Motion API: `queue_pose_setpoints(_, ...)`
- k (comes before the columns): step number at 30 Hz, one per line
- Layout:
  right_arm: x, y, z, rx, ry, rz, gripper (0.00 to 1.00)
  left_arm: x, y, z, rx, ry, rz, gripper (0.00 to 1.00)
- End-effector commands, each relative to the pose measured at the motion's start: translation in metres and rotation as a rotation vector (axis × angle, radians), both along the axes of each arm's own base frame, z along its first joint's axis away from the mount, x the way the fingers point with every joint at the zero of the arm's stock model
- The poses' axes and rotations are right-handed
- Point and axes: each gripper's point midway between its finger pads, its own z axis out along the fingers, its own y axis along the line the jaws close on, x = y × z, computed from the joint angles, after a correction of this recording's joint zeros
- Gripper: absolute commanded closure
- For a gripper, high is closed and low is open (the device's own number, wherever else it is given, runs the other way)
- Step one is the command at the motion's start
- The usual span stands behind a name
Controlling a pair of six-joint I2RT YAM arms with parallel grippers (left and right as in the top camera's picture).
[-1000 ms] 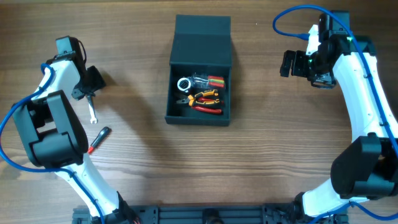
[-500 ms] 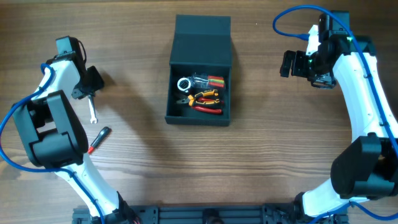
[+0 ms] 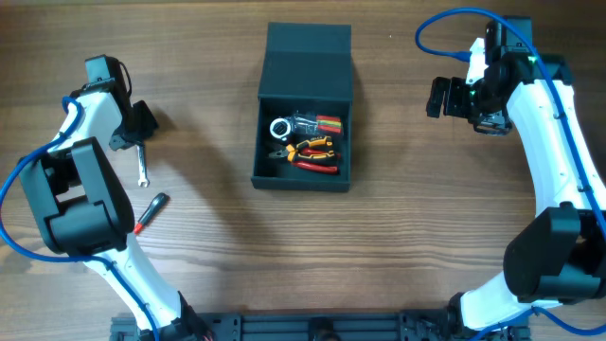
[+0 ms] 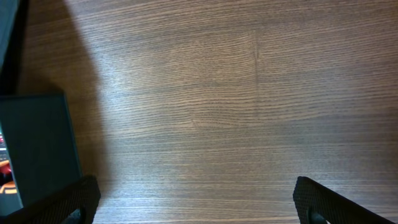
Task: Pack container
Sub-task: 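Lift the wrench with the left gripper toward the box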
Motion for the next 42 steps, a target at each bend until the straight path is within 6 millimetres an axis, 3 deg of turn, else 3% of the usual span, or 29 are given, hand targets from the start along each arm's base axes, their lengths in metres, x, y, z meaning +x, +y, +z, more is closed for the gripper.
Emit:
queue_pose_setpoints(1, 0.0, -0.005, -0.004, -0.017, 0.014, -0.004, 0.0, -0.014, 0.001, -0.023, 0.001, 0.076, 0.003, 0.84)
queue_pose_setpoints(3, 0.0, -0.005, -0.004, -0.017, 0.014, -0.004, 0.0, -0.014, 0.001, -0.023, 0.001, 0.076, 0.003, 0.87)
queue_pose_setpoints(5, 0.0, -0.005, -0.004, -0.017, 0.014, -0.004, 0.0, -0.014, 0.001, -0.023, 0.002, 0.072, 0.003, 0.96)
queue_pose_setpoints(12, 0.0, -0.005, -0.004, -0.017, 0.014, -0.004, 0.0, -0.013, -0.003, -0.021, 0.002, 0.072, -0.006, 0.96)
queue_pose_setpoints(16, 0.0, -0.005, -0.004, -0.017, 0.014, -0.005, 0.0, -0.013, -0.014, -0.01, -0.003, 0.075, -0.04, 0.96)
queue_pose_setpoints(21, -0.001, -0.005, -0.004, -0.016, 0.017, -0.005, 0.0, -0.01, -0.035, 0.023, -0.014, 0.035, -0.108, 0.96)
queue_pose_setpoints(27, -0.005, -0.005, -0.005, -0.015, 0.033, -0.006, 0.0, -0.008, -0.063, 0.086, 0.014, -0.067, -0.238, 0.96)
queue_pose_setpoints(31, -0.007, -0.004, -0.006, -0.014, 0.04, -0.006, 0.0, -0.005, -0.092, 0.133, -0.004, -0.187, -0.364, 0.96)
queue_pose_setpoints(33, -0.007, -0.004, -0.006, -0.014, 0.041, -0.007, 0.0, -0.006, -0.114, 0.159, -0.026, -0.256, -0.465, 0.96)
queue_pose_setpoints(37, -0.007, -0.003, -0.006, -0.007, 0.041, -0.005, 0.0, -0.016, -0.161, 0.191, -0.036, -0.335, -0.715, 0.96)
queue_pose_setpoints(41, -0.007, -0.003, -0.005, -0.007, 0.04, -0.005, 0.0, -0.036, -0.212, 0.196, -0.009, -0.324, -1.047, 0.96)
queue_pose_setpoints(42, -0.007, -0.003, -0.005, -0.007, 0.04, -0.005, 0.0, -0.048, -0.238, 0.193, 0.014, -0.299, -1.228, 0.96)
